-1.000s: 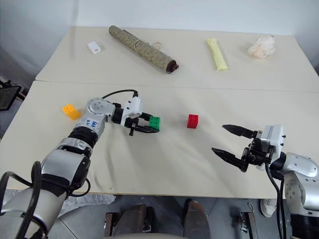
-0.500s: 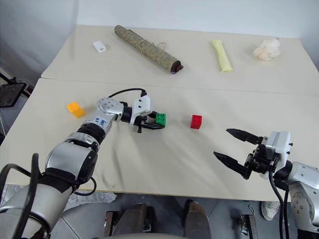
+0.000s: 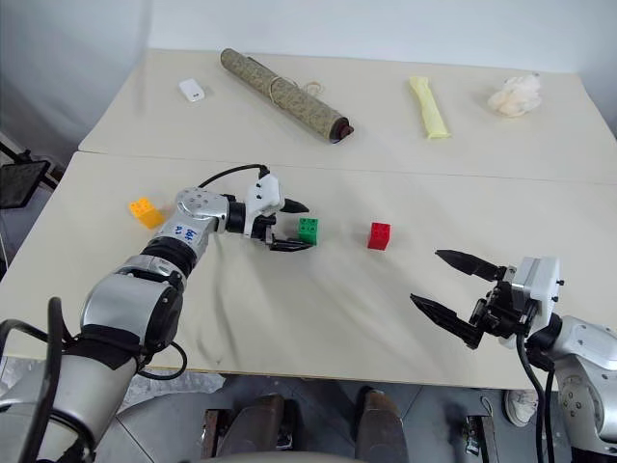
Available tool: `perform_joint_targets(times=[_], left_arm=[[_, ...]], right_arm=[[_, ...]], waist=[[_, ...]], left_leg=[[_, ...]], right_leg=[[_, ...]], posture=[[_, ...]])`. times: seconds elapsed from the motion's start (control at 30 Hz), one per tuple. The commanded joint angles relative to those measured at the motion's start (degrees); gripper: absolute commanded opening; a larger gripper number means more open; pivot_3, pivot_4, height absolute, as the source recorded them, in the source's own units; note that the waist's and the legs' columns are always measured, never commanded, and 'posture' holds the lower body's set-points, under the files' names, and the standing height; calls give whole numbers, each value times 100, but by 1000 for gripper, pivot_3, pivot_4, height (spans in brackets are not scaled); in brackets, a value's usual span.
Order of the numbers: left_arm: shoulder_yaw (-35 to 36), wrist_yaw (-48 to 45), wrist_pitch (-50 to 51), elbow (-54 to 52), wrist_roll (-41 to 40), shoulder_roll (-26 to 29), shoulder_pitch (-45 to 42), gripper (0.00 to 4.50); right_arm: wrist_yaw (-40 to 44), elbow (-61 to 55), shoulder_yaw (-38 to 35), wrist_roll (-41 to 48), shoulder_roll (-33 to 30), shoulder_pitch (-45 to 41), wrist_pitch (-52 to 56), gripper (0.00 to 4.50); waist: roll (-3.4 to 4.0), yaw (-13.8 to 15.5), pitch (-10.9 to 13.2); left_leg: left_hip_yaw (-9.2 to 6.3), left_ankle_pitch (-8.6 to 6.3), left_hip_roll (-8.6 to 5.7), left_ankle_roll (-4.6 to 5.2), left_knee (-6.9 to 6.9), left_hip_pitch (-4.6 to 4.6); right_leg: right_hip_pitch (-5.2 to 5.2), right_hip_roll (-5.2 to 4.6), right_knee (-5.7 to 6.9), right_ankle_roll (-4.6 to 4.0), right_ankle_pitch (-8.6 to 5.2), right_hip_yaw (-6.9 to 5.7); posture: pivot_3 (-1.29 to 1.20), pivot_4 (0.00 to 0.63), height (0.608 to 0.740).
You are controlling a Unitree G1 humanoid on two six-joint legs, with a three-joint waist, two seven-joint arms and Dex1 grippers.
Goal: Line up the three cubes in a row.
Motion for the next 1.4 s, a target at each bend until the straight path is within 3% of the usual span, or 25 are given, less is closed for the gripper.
perform_joint_targets(times=[0.03,0.27,0.37,0.43,0.57,0.67,0.87,1.1,1.4], left_arm=[[419,-671,-94,-278,-462,261,50,4271],[1142,-1626,-145,-1972,-1544,1117,1326,4404],[1820,-1203,1162,-5063,-2379,1754,3734,4404],[2242,-501,1862,-6332,-2747,1846,4708,4404],[3111,783,2481,-7580,-3115,1647,6158,4404],[3928,1624,2284,-8066,-3133,1169,7331,4404],[4743,2676,2389,-8686,-3550,471,8486,4404],[4462,3225,2521,-9231,-3590,113,8843,4404],[3087,6410,5331,-10166,-2814,37,6775,4404]], right_arm=[[77,-21,91,44,38,-123,-98,4500],[232,350,562,10,108,-685,-66,4500],[416,768,905,-32,216,-1287,-70,4500],[510,980,993,-42,276,-1547,-89,4500],[774,1242,1144,30,315,-1868,-13,4500],[1072,1469,1334,-128,369,-2109,-262,4500],[1333,1883,1444,-311,421,-2452,-447,4500],[1348,2106,1356,-391,405,-2531,-558,4500],[1312,1930,1458,-433,297,-2376,-240,4500]], waist=[[0,-5,0],[2,-147,-1],[8,-360,-5],[8,-421,-3],[3,-186,0],[13,-130,-7],[1,-91,-6],[1,-50,-8],[-3,-5,-10]], left_leg=[[0,0,0,0,0,0],[-3,1,4,-1,2,5],[0,0,10,0,4,21],[-45,-4,5,1,-6,42],[-104,-8,13,-8,29,15],[-103,-12,13,-2,54,22],[-100,-21,6,6,69,15],[-93,-25,-5,7,70,17],[-94,-29,-16,5,84,15]], right_leg=[[0,0,1,0,0,-1],[-2,1,12,-2,-1,1],[-3,0,14,-2,-1,23],[-7,1,21,-5,-3,37],[0,-7,42,-7,-4,23],[11,-25,55,-6,-2,31],[6,-35,64,-4,-1,29],[5,-36,65,-4,-1,31],[5,-28,76,-5,0,37]], posture=[[0,150,740],[0,150,740],[0,150,740],[0,150,740],[0,150,740],[0,150,740],[0,150,740],[0,150,740],[0,150,740]])
